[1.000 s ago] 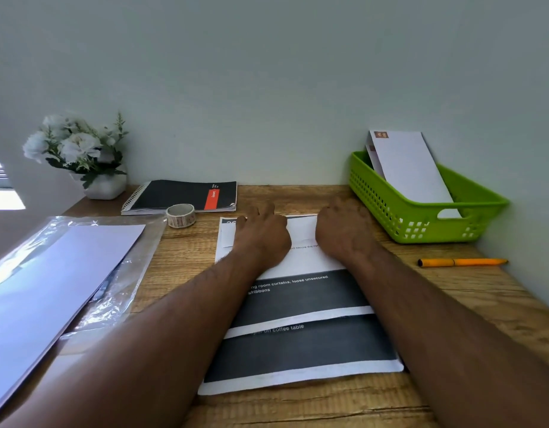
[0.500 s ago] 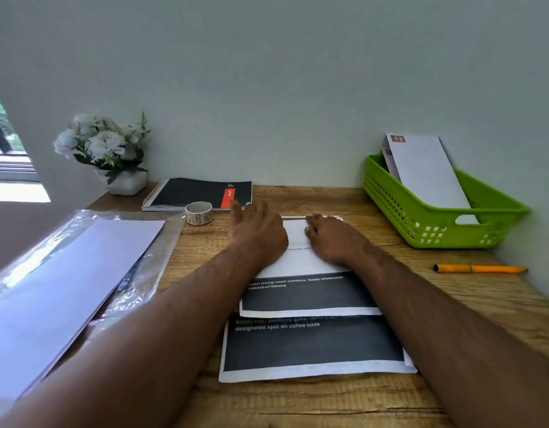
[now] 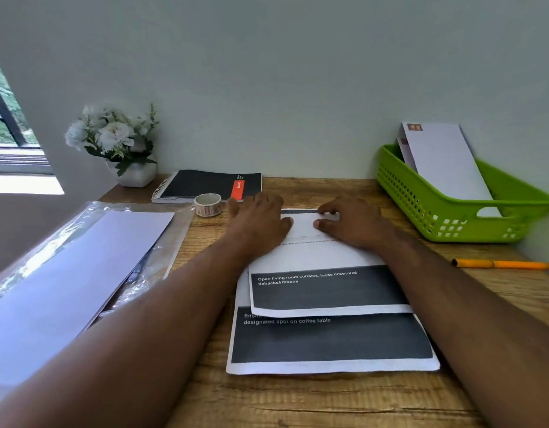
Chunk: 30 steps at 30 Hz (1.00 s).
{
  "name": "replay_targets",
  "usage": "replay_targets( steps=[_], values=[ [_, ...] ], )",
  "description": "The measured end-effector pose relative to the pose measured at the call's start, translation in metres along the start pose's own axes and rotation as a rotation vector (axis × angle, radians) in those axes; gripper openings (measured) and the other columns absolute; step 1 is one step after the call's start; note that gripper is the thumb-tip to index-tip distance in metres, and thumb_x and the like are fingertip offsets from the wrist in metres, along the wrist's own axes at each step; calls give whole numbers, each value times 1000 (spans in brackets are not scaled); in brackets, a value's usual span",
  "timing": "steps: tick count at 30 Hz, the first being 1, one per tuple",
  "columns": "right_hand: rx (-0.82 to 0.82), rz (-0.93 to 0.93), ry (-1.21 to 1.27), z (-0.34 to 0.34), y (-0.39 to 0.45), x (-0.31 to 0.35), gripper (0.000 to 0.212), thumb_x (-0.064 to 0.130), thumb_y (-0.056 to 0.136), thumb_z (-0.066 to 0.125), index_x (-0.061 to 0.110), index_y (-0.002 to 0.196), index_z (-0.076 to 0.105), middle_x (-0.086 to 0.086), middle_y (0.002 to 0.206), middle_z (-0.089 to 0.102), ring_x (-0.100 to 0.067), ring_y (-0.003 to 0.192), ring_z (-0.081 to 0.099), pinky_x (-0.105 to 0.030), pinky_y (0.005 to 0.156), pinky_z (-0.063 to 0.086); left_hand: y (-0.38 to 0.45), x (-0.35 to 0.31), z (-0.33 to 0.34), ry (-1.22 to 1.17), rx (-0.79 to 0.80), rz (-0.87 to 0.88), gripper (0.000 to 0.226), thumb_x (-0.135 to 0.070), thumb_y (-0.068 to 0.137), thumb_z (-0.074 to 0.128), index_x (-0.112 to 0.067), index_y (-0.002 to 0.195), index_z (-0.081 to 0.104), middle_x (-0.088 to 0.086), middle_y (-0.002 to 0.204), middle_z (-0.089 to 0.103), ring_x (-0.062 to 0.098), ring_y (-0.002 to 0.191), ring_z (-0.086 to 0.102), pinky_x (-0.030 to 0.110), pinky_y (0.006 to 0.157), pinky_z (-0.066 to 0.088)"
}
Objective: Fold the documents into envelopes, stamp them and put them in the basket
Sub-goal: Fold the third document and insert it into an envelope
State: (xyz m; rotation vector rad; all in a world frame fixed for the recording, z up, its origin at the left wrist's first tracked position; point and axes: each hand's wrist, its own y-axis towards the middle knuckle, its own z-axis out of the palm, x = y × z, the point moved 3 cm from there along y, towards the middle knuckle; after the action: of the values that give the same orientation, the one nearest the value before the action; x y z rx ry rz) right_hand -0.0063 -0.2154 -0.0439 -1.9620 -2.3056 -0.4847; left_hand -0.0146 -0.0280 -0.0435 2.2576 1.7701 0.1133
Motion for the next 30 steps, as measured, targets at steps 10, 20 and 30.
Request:
replay_targets(
  steps=[10,20,30],
  values=[
    [-1,-28,19,3,5,-2,45,57,87,54,41,129,53,12,143,44,-15,136,33,-47,105,22,12,11,0,-93,39,-5,37,-61,88,52,-32,110,57,1,127,50,27,125,39,47,99,23],
    [6,-92,138,8,5,-3,34,51,86,58,37,117,58,12,131,51,-11,126,42,-52,104,33,10,9,-2,-67,66,-22,37,-57,90,52,-31,116,55,4,137,41,28,131,33,53,105,19],
    [-448,-203,-31,-29,-10,21,14,26,86,62,26,94,51,12,88,56,-18,96,57,-46,104,19,4,-4,-25,-103,-495,210,11,-25,89,62,-22,98,68,0,97,66,26,95,59,45,91,28]
  ],
)
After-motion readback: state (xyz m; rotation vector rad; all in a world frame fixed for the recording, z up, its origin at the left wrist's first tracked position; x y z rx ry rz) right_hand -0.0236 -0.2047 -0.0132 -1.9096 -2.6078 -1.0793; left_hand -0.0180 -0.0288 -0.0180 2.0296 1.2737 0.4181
